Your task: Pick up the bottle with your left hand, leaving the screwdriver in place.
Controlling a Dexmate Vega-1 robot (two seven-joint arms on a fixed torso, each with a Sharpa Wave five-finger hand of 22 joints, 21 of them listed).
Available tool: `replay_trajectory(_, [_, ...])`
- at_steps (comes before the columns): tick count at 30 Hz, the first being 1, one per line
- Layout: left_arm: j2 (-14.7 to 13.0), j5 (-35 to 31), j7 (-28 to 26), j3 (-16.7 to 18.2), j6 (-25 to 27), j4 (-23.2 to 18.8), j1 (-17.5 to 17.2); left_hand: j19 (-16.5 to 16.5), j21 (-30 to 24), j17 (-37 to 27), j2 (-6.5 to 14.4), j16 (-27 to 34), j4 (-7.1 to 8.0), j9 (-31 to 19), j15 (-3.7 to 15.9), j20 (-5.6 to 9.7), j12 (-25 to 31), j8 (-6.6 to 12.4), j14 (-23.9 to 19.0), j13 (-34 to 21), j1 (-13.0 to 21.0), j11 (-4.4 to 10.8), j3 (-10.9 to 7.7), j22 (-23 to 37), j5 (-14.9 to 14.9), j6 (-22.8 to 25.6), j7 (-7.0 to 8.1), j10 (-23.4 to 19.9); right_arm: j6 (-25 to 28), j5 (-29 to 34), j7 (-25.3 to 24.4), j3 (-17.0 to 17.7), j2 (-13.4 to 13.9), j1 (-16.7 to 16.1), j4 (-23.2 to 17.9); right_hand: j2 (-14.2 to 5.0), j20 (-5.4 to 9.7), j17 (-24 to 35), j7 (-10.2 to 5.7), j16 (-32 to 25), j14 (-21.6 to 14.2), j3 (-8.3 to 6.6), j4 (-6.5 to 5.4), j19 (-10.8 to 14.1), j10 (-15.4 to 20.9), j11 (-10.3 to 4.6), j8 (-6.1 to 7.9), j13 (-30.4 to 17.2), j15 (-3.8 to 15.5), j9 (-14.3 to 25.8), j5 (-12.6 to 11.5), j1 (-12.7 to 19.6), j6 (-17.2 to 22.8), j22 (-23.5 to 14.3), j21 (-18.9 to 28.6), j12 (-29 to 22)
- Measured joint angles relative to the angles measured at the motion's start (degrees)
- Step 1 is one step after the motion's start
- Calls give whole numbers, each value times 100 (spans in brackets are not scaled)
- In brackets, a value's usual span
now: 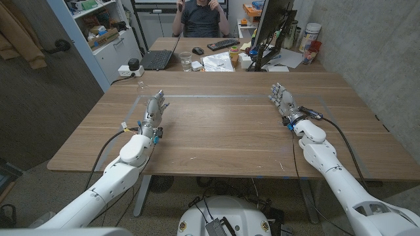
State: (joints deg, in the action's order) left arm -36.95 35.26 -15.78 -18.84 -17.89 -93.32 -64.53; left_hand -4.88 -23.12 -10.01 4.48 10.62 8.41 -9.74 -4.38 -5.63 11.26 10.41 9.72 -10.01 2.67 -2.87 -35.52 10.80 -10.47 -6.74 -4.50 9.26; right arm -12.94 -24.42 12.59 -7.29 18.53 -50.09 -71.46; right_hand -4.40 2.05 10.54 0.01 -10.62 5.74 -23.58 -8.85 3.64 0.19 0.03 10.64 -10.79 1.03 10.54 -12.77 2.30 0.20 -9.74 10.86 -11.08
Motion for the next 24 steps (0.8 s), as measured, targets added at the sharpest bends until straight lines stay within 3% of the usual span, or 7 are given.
replay_trajectory(8, [8, -83, -249, 130, -146, -260, -397, 27, -14, 0, 0, 0, 0, 0, 0, 10, 0, 0, 0, 0, 0, 0, 0, 0, 0, 0, 0, 0, 43, 95, 39, 59, -21, -22, -59, 0, 0, 0, 0, 0, 0, 0, 0, 0, 0, 0, 0, 0, 0, 0, 0, 0, 0, 0, 0, 0])
replay_trajectory(12, [43, -354, -773, 293, -270, -466, -698, 24, -14, 0, 0, 0, 1, 0, 0, 8, 0, 0, 0, 1, 0, 0, 0, 0, 0, -1, 0, 0, 65, 129, 49, 65, -22, -30, -86, 0, 0, 0, 0, 0, 0, 0, 0, 0, 0, 0, 0, 0, 0, 0, 0, 0, 0, 0, 0, 0])
replay_trajectory(24, [237, -751, -1623, 784, -352, -792, -1314, 3, -13, 1, 0, 0, -13, 1, 0, -12, -28, 0, 0, 1, 0, -30, 14, -1, 0, 47, -13, 30, 132, 235, 57, 44, -9, -70, -216, 0, 0, -1, 0, 0, 0, 0, 0, 0, 0, 0, 0, 1, 0, -1, 0, 0, 0, 1, 0, 0])
